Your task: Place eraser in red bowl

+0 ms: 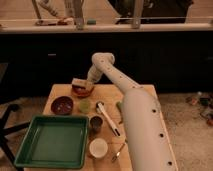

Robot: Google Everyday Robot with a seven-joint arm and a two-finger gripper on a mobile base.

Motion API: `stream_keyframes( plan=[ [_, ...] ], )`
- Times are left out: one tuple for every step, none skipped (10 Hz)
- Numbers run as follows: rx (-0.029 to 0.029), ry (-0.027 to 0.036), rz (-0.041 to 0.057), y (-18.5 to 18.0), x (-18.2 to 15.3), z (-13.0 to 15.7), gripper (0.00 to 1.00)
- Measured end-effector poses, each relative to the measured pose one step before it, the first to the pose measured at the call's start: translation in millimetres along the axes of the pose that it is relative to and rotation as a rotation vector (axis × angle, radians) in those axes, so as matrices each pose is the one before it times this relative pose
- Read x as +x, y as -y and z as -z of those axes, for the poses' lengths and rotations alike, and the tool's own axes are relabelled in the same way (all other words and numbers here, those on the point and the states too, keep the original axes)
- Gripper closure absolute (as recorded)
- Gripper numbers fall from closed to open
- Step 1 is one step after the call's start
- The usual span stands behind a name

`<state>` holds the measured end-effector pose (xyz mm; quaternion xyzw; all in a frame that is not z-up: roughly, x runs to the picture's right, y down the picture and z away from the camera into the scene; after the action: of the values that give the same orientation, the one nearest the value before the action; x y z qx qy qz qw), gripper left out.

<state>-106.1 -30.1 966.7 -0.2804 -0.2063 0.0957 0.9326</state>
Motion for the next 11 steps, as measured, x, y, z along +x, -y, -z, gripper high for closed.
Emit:
stream_keyframes(
  plan=[
    [-0.00704, -0.00891, -0.00558, 0.88, 2.45, -0.78, 0.96],
    [-0.00327, -0.00316, -0.00028, -0.11, -0.13, -0.62, 0.96],
    [-0.00049, 0.00022, 0.0013, -0.19, -1.11, -0.45, 0.96],
    [0.00008, -0.0001, -0.00014, 0.04, 0.13, 0.04, 0.96],
    [0.00075, -0.00064, -0.00135, 0.27, 1.31, 0.47, 0.96],
    [0.00066, -0.00074, -0.00079, 0.27, 0.86, 0.36, 0.96],
    [-0.00067, -0.00051, -0.00024, -0.21, 0.39, -0.53, 0.96],
    [-0.00109, -0.00028, 0.00035, -0.37, -0.13, -0.95, 0.96],
    [0.00005, 0.00012, 0.00004, 0.01, -0.08, 0.09, 0.96],
    [0.00015, -0.00026, -0.00044, 0.06, 0.42, 0.1, 0.96],
    [0.00022, -0.00026, -0.00031, 0.08, 0.38, 0.1, 0.96]
  ],
)
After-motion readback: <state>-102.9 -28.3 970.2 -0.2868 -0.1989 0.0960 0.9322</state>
